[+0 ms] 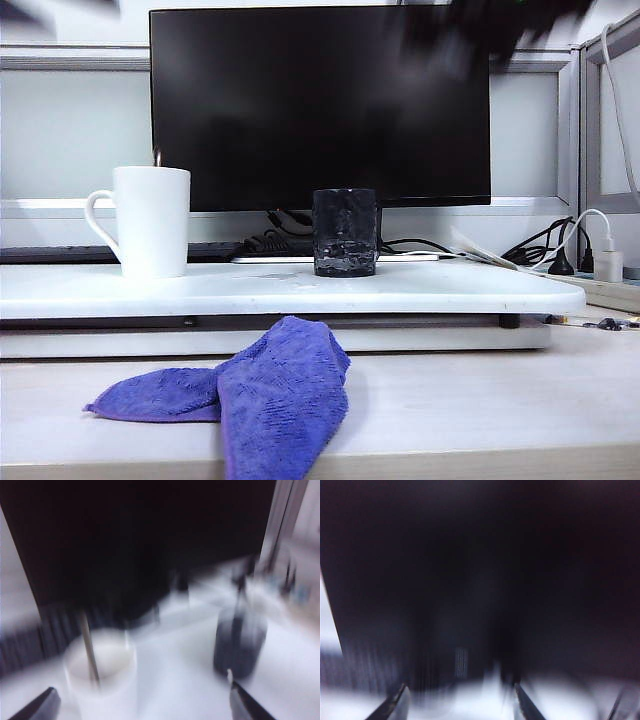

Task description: Carefully pick up the black cup and pour some water from the black cup into the white cup.

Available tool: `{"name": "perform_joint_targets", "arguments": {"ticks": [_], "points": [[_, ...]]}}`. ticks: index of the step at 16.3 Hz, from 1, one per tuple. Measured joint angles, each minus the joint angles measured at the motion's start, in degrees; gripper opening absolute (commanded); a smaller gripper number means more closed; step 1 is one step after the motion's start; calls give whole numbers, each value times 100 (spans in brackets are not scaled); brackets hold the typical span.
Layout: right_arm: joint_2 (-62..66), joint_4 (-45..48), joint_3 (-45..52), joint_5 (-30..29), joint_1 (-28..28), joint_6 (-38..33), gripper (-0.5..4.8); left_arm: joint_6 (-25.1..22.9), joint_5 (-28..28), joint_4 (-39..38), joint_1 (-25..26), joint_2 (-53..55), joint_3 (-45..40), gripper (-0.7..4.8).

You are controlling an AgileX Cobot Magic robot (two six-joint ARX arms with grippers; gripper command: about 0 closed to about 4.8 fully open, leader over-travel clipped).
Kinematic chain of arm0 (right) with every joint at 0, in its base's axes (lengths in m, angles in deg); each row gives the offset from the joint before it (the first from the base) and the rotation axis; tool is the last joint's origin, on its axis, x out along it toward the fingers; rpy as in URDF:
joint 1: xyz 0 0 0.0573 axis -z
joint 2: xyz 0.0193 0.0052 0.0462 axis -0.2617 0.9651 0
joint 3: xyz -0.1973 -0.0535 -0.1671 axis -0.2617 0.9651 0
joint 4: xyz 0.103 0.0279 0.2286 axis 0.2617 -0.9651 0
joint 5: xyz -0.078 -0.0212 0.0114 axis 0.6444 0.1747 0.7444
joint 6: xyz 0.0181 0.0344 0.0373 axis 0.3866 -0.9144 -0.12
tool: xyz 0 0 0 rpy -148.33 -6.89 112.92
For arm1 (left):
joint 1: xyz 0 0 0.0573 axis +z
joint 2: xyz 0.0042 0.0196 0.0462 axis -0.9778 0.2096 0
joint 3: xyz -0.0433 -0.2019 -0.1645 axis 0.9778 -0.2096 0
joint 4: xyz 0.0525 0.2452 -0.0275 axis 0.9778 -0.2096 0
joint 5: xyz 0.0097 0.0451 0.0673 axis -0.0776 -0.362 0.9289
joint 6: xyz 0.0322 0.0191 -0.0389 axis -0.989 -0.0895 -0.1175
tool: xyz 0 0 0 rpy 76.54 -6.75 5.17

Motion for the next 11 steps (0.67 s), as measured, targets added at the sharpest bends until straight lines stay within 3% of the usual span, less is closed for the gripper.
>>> {"name": "perform_joint_targets", "arguments": {"ticks": [3,5,8,11], "points": [[-2074,-647,-17,0,-2,289,261,0,2,581,0,-863,0,479],[-3462,-1722,-20,-2,-2,313,261,9,2,490,0,-1696,4,479],[-6398,-4828,-7,-4,-7,315,261,116,2,-918,0,-3930,15,479],[-7971,-6535,-35,28,-9,136,262,122,190,-2264,0,-5051,87,479]]}}
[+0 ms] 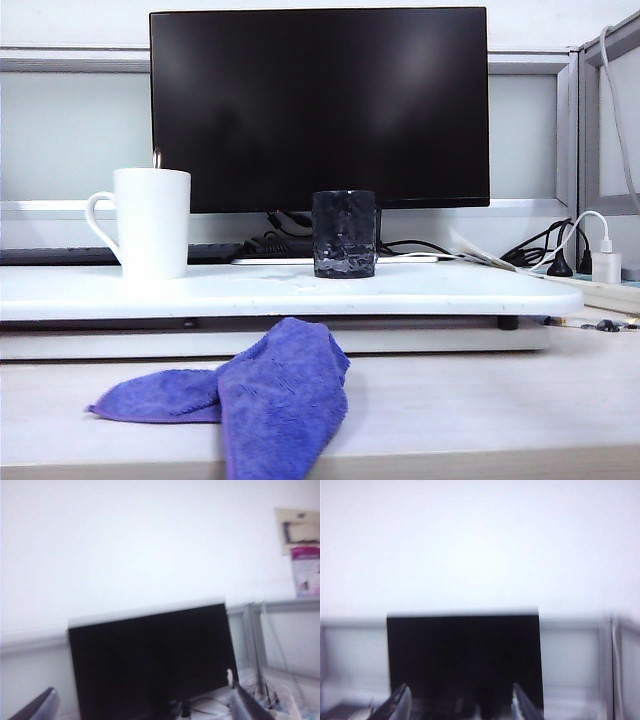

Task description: Carefully pick up the black cup and pour some water from the black cup into the white cup.

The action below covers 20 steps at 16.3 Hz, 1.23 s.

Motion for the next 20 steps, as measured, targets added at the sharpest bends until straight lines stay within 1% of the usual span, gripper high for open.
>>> {"name": "perform_joint_targets", "arguments": {"ticks": [2,3,4,5,6,8,10,12,13,14,15,17,18,19,20], "points": [[-249,-710,177,68,9,-317,261,234,-11,-739,-2,13,-33,479],[-295,-955,452,-61,9,-439,261,472,-44,-914,2,98,-140,479],[-275,-977,879,-496,9,-498,261,719,-33,-1005,31,175,-417,479],[-245,-450,1585,-1080,7,-516,261,933,-11,-1102,15,173,-841,479],[-214,39,2076,-1239,4,-516,261,981,55,-1064,11,177,-1113,479],[-118,1060,2992,-1266,-2,-518,261,1010,94,-822,9,170,-1589,479],[20,1998,3779,-1250,-7,-518,261,1021,192,-754,9,190,-2074,479],[107,2444,4395,-1259,-11,-531,259,1056,345,-691,9,184,-2461,479],[111,2544,4579,-1261,-13,-579,218,1099,448,-702,9,188,-2673,475],[111,2649,4760,-1266,-17,-675,154,1128,549,-719,9,190,-2863,413],[111,2645,4905,-1272,-17,-774,86,1139,608,-748,9,190,-2968,309],[111,2612,5171,-1276,-17,-859,6,1137,715,-680,9,188,-3156,113],[111,2618,5250,-1274,-17,-866,-6,1139,743,-684,9,188,-3237,63],[111,2634,5307,-1270,-15,-879,-6,1137,780,-688,9,190,-3289,46],[111,2653,5388,-1204,-15,-879,-6,1141,890,-660,7,188,-3335,46]]}}
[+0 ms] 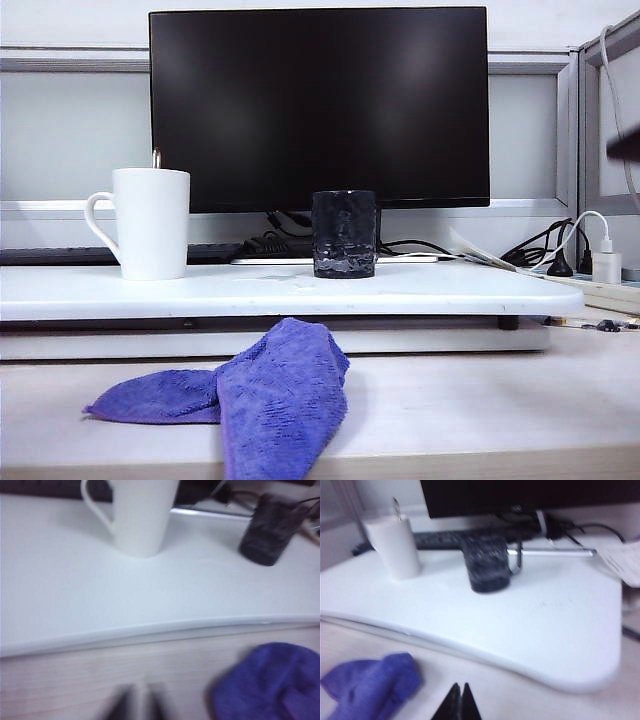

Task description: Carefully pick up the black cup and pour some water from the black cup into the white cup.

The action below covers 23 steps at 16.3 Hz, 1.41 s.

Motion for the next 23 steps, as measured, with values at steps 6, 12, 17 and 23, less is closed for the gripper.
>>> {"name": "perform_joint_targets", "arguments": {"ticks": [6,12,17,23], "points": [[9,-518,22,2249,4,374,-5,-330,2778,538,0,2,-457,41],[9,595,22,1864,1169,678,-5,-1554,2712,2223,0,0,-455,-6],[7,603,22,557,1947,693,-5,-1670,2411,1974,0,-2,-455,27],[7,551,22,531,1947,693,-5,-1670,2391,1711,-11,-2,-455,27]]}}
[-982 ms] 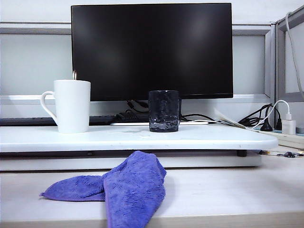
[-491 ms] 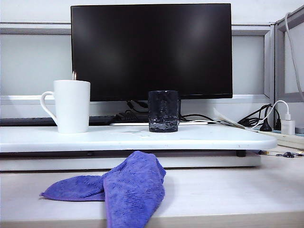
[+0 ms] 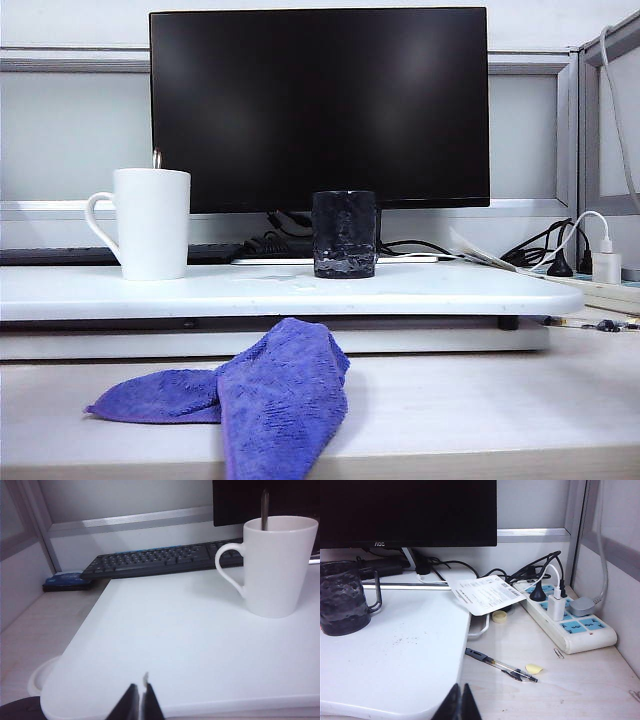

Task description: Carefully pick up the black cup and pour some water from the black cup into the white cup.

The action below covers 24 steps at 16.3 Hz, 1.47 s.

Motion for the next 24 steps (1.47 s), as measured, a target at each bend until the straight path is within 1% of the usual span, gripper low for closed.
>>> {"name": "perform_joint_targets", "arguments": {"ticks": [6,8,9,11,13,14,16,24], "points": [[0,2,0,0,0,0,-5,0,-2,-2,4,-44,-9,27],[-2,2,0,-2,-2,0,-5,0,-4,68,81,-195,-212,27],[-31,-20,0,0,-2,0,-5,2,-9,52,177,-195,-330,27],[-179,-55,0,0,-22,0,-5,0,-7,-437,428,-195,-328,27],[-442,-72,0,4,-17,0,-5,0,-31,-507,686,-195,-319,27],[-452,-118,0,2,-2,2,-5,0,-24,-511,914,-195,-319,27],[-455,-136,0,0,2,2,-5,0,-2,-511,1193,-195,-319,27],[-455,-286,0,0,4,2,-5,0,-7,-511,1215,-195,-319,27]]}}
